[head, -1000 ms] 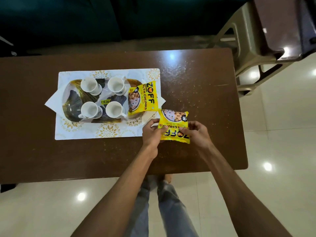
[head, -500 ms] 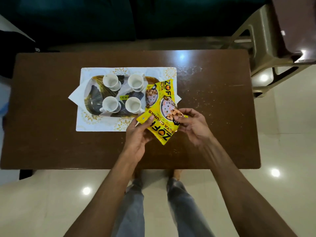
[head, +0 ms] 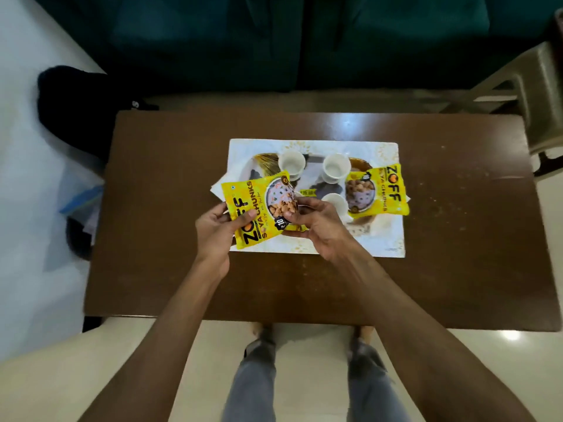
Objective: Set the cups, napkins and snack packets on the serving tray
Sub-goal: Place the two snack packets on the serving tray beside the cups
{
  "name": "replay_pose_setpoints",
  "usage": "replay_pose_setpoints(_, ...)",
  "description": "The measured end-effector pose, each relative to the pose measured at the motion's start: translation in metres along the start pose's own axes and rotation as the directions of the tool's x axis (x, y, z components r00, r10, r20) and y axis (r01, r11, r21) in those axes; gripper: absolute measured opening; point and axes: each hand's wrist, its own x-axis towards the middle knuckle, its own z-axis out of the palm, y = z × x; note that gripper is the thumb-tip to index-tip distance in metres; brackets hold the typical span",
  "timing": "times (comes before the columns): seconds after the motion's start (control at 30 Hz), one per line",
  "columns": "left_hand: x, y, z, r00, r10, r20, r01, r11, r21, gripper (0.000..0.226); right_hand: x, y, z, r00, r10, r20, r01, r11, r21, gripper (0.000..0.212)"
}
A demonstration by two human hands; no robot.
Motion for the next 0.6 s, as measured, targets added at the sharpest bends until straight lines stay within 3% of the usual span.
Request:
replay_pose_setpoints(0.2, 0.057, 0.028, -0.051, 0.999, 0.035, 0.014, -0.036, 0.997, 0.069, 0.035, 0.038, 0.017, 0.071, 0.984, -0.044, -0.175, 0.033, 0.997, -0.063, 0.031)
replay_pose_setpoints(0.3, 0.086, 0.029, -0.061, 0.999, 0.048, 0.003, -0.048, 0.992, 0.117, 0.037, 0.045, 0.021, 0.077, 0.944, -0.216, -0.248, 0.142, 0.948, -0.285, 0.026)
replay_pose_setpoints(0.43, 0.121, 0.020, -0.058, 0.999, 0.036, -0.002, -0.035, 0.979, 0.199, 0.038, 0.049, 0.025, 0.068, 0.868, -0.424, -0.258, 0.261, 0.832, -0.489, 0.027)
replay_pose_setpoints(0.6, 0.144, 0.000, -0.042, 0.999, -0.040, 0.029, 0.031, 0.968, 0.250, 0.042, 0.048, 0.026, 0.060, 0.818, -0.522, -0.241, 0.304, 0.749, -0.588, 0.022)
